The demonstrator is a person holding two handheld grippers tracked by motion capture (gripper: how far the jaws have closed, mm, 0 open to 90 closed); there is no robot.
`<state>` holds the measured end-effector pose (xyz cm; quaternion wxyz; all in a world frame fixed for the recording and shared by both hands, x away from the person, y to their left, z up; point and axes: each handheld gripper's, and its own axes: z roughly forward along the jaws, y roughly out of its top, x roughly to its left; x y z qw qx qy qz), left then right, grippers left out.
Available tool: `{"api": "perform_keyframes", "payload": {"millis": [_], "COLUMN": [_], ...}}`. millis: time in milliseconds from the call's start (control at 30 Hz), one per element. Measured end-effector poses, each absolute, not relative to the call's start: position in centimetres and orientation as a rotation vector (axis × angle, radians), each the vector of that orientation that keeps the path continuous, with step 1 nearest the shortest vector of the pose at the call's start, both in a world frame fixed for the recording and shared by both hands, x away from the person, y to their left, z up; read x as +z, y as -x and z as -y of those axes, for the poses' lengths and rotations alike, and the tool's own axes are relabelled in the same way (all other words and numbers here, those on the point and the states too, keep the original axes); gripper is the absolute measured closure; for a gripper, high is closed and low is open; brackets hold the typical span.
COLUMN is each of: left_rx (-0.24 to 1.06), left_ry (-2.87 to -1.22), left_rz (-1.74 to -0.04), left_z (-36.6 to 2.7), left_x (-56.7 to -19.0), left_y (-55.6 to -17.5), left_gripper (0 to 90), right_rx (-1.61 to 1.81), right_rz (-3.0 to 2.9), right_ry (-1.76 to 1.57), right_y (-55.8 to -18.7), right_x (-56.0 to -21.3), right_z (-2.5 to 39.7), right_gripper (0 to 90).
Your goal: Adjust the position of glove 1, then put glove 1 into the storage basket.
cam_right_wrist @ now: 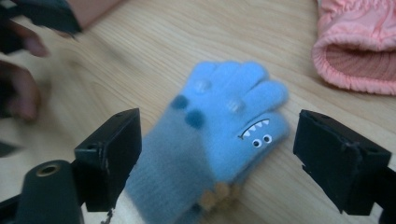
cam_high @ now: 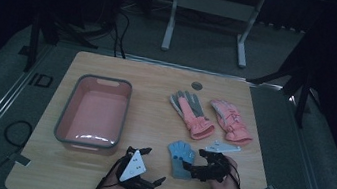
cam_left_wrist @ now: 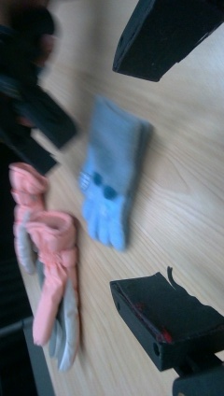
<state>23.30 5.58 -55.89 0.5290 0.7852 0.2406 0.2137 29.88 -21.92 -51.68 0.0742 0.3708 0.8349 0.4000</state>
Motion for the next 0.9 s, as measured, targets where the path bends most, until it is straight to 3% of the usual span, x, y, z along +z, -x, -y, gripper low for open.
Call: {"api": "perform_keyframes", "payload": {"millis": [200, 400, 467, 533, 600, 833, 900], "left_rx": [0.385, 0.395, 0.379, 0.4, 0.375, 0.413, 0.415], "left_ry": [-1.959, -2.082, -2.099, -2.113, -2.125, -2.232, -2.259], "left_rz": [-0.609, -0.436, -0.377, -0.32, -0.274, -0.171, -0.151], "left_z": [-4.6, -1.9, -1.1, -0.3, 0.4, 2.1, 2.5], "left_x": [-55.3, -54.8, -54.6, -54.5, -54.5, -55.3, -55.6], "left_y": [-23.9, -24.0, -24.0, -24.0, -24.3, -25.5, -25.8], "left_gripper": [0.4, 0.4, 0.5, 10.0, 13.5, 31.7, 32.9], "right_rx": [1.188, 1.296, 1.3, 1.265, 1.255, 1.127, 1.05], "right_rz": [-2.541, -2.576, -2.574, -2.545, -2.525, -2.546, -2.554], "right_ry": [-1.146, -1.217, -1.224, -1.231, -1.258, -1.262, -1.23], "right_y": [-31.0, -32.4, -32.9, -33.2, -33.7, -34.4, -34.2], "right_x": [-51.1, -50.9, -51.3, -51.6, -52.0, -53.8, -54.4], "right_z": [23.3, 22.8, 22.4, 22.0, 21.8, 19.9, 19.3], "right_gripper": [14.3, 12.4, 18.7, 26.1, 33.4, 29.6, 29.6]}}
